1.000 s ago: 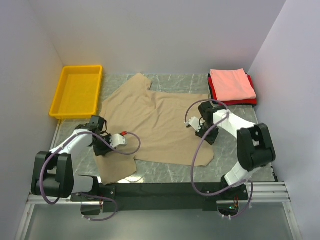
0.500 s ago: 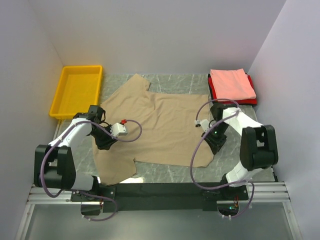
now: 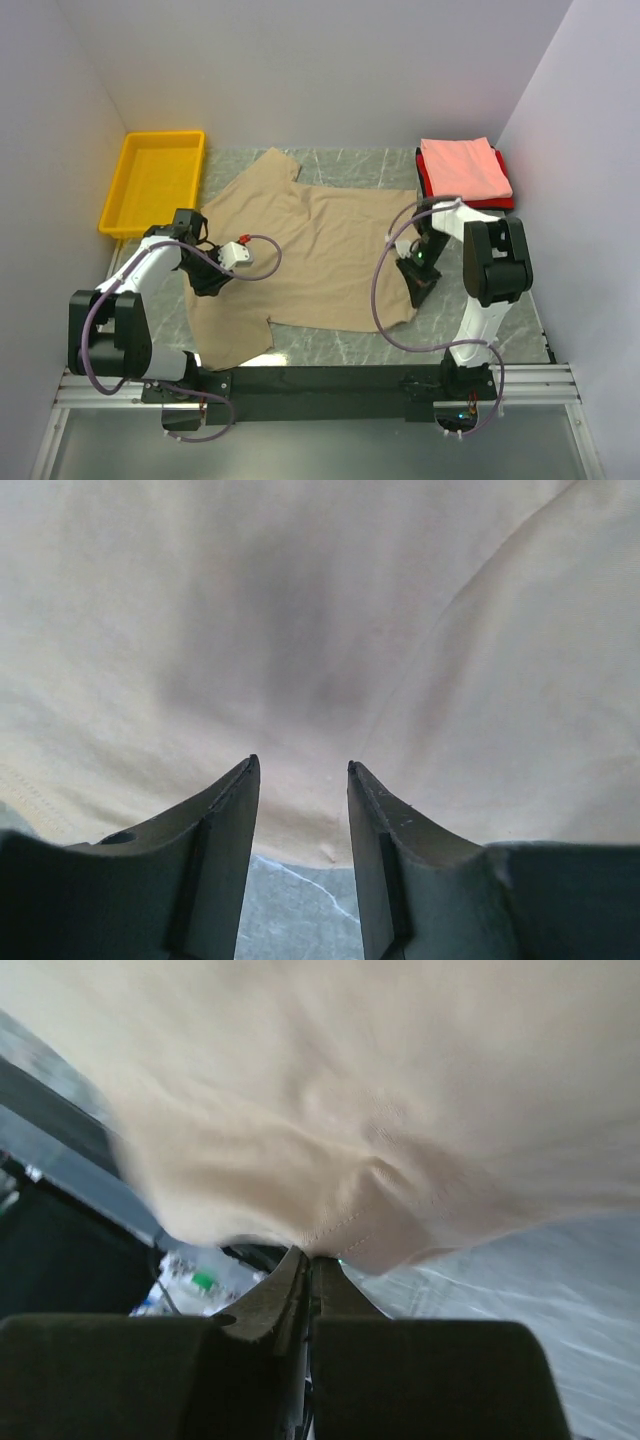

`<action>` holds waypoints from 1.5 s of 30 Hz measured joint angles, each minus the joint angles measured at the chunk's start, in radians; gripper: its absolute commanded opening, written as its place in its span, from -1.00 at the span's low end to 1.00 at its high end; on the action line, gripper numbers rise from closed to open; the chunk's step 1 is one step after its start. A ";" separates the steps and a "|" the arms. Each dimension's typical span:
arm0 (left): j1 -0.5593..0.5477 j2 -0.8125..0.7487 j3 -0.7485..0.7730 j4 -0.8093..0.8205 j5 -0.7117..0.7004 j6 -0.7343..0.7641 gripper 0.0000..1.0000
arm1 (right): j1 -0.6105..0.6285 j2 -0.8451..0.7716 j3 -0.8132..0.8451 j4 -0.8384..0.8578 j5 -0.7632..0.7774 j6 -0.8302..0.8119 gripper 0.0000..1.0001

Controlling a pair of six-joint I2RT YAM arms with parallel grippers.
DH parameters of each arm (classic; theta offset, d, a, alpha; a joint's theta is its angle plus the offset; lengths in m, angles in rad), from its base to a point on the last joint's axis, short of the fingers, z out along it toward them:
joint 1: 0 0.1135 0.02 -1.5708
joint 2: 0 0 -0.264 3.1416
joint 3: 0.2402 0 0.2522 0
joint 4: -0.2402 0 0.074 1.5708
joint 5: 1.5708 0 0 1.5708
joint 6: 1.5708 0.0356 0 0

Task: Fold and stack the t-shirts
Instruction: Flatten the tshirt out

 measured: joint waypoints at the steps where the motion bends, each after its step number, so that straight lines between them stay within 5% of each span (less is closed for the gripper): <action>1: 0.003 0.000 0.000 0.004 0.000 0.000 -0.07 | 0.004 -0.005 0.044 -0.016 -0.016 0.000 -1.00; 4: 0.009 0.000 0.000 0.014 0.000 -0.003 -0.07 | 0.026 -0.014 0.190 -0.042 -0.050 0.011 -0.87; 6: 0.009 0.002 0.000 0.017 0.000 -0.011 -0.07 | 0.066 -0.005 0.262 -0.047 -0.061 0.031 -0.43; 7: 0.009 0.005 0.000 0.018 0.000 -0.016 -0.07 | 0.095 0.007 0.296 -0.047 -0.069 0.042 -0.03; 8: 0.009 0.011 0.001 0.019 0.001 -0.022 -0.05 | 0.122 0.024 0.322 -0.047 -0.080 0.055 0.10; 12: 0.011 0.046 0.020 0.021 0.002 -0.042 -0.03 | 0.190 0.075 0.347 -0.035 -0.107 0.073 0.18; 22: 0.013 0.049 0.024 0.027 0.013 -0.046 -0.02 | 0.175 -0.006 0.230 0.016 -0.048 0.130 0.11; 31: 0.013 0.061 0.030 0.030 0.018 -0.045 0.00 | 0.190 0.105 0.229 0.138 -0.079 0.250 0.15; 42: 0.017 0.061 0.029 0.031 0.018 -0.042 0.00 | 0.195 0.111 0.234 0.149 -0.129 0.288 -1.00; 45: 0.019 0.061 0.029 0.033 0.018 -0.041 0.00 | 0.195 0.071 0.221 0.129 -0.130 0.273 -1.00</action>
